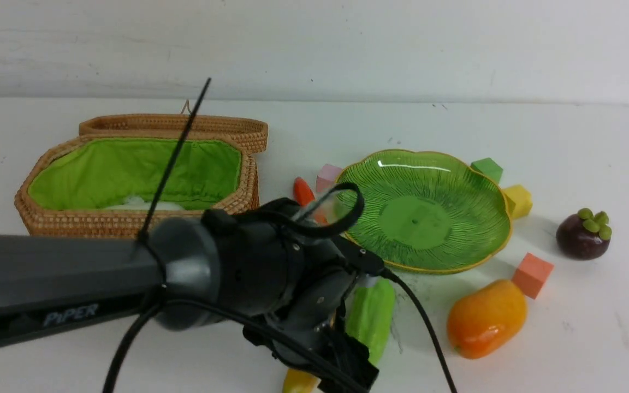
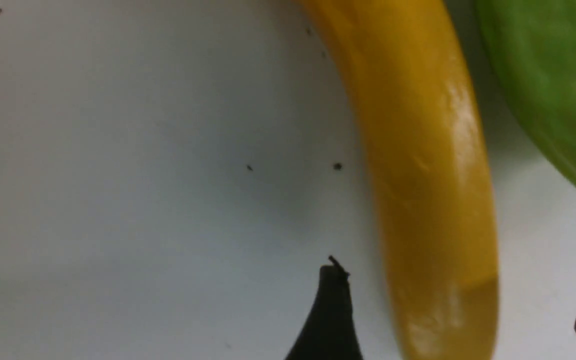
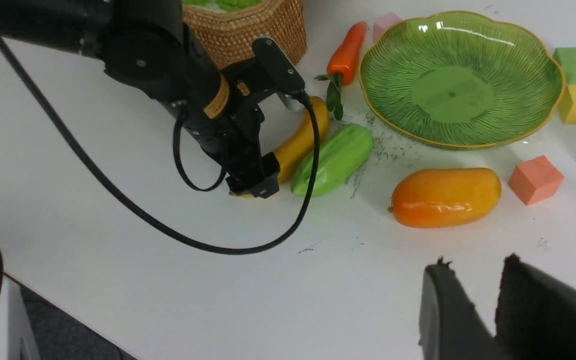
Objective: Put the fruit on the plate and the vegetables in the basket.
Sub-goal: Use the left arm to grab a banana and put it into the right plate
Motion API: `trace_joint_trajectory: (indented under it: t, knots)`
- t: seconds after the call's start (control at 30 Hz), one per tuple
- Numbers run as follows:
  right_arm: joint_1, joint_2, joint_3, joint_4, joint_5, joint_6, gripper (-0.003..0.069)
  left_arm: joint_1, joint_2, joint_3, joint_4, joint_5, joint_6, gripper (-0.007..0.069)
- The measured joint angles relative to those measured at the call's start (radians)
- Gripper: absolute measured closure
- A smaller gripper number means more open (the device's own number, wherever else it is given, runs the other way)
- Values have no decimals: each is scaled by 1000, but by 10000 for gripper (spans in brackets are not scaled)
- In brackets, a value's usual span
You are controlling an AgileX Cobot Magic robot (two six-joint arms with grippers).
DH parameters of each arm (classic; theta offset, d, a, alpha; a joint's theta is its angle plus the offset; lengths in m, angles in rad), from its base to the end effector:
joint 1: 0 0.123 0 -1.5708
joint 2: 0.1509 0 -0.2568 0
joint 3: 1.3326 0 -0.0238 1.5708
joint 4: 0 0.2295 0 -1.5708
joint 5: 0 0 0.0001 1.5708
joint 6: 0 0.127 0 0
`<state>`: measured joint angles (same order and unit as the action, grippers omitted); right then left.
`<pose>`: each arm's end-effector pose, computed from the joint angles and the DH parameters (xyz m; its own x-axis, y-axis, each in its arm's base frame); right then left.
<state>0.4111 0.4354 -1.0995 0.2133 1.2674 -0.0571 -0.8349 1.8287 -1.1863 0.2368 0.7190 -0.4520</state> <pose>0.0320 0.0419 0.3784 -0.4512 -0.1887 -0.8723 -0.5497 0.8287 0.1051 0.2481 -0.2447 0.1384 -0.8040 0.4919 -0.3340 0.5029 0.8623 0.0594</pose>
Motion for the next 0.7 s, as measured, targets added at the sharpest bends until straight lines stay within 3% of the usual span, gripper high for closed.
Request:
trace_joint_trajectory:
  t: [0.17,0.3,0.43,0.7]
  knots:
    - [0,-15,0,5,0,0,483,1,29,-1,109,-27,-66,124]
    - [0,-16,0,11,0,0,478,1,45,-1,104,-42,-73,196]
    - [0,-16,0,28,0,0,477,1,70,-3,95,-33,-72,321]
    - [0,-16,0,31,0,-10,472,1,48,-4,94,58,-64,323]
